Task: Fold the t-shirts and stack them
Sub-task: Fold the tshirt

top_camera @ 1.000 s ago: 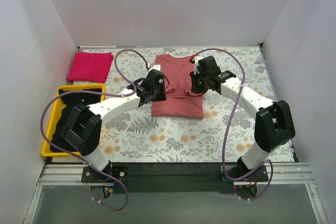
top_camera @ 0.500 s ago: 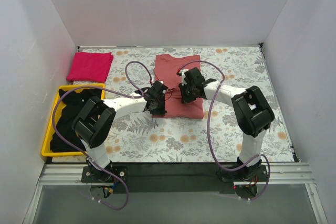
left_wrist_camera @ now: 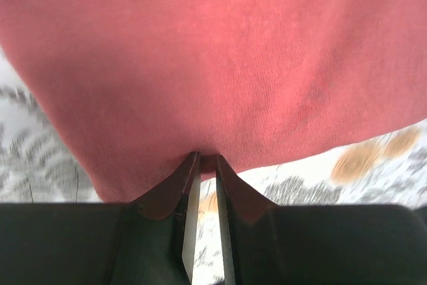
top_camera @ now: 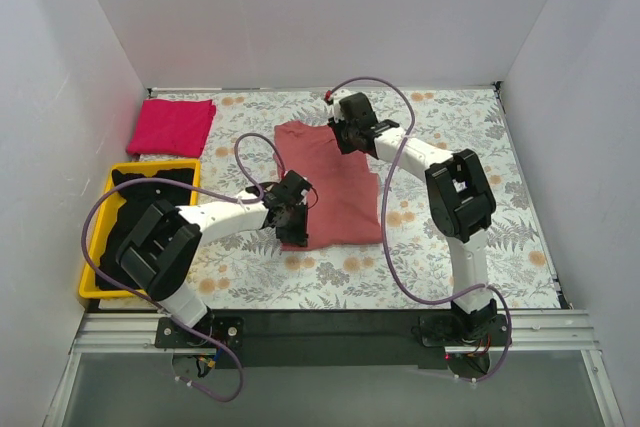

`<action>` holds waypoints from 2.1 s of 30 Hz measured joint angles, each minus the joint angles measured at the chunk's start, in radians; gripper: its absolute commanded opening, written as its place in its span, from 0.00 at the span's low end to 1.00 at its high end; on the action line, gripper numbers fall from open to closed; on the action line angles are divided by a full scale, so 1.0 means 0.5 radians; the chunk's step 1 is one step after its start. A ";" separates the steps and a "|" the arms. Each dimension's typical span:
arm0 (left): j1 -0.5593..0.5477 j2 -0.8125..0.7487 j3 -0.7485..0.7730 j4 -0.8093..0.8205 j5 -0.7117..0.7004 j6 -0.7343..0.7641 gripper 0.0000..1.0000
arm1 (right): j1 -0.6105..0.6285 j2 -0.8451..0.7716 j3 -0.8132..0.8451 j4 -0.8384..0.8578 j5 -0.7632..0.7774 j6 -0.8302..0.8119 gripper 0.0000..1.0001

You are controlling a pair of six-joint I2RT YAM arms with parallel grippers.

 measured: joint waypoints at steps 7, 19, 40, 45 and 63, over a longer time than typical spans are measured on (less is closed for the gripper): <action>-0.006 -0.176 -0.008 -0.198 -0.010 -0.056 0.28 | -0.072 -0.169 -0.092 0.029 -0.183 0.030 0.27; 0.525 -0.211 0.172 0.363 -0.002 -0.117 0.18 | -0.527 -0.536 -0.740 0.224 -1.179 0.360 0.28; 0.777 0.303 0.352 0.521 0.127 -0.111 0.43 | -0.772 -0.301 -0.867 0.558 -1.733 0.639 0.29; 0.590 -0.040 0.327 0.306 0.085 -0.073 0.39 | -0.596 -0.738 -1.134 0.636 -1.856 0.731 0.31; 0.481 -0.212 -0.307 -0.048 0.383 -0.179 0.06 | -0.648 -0.606 -2.010 0.710 -2.308 0.575 0.28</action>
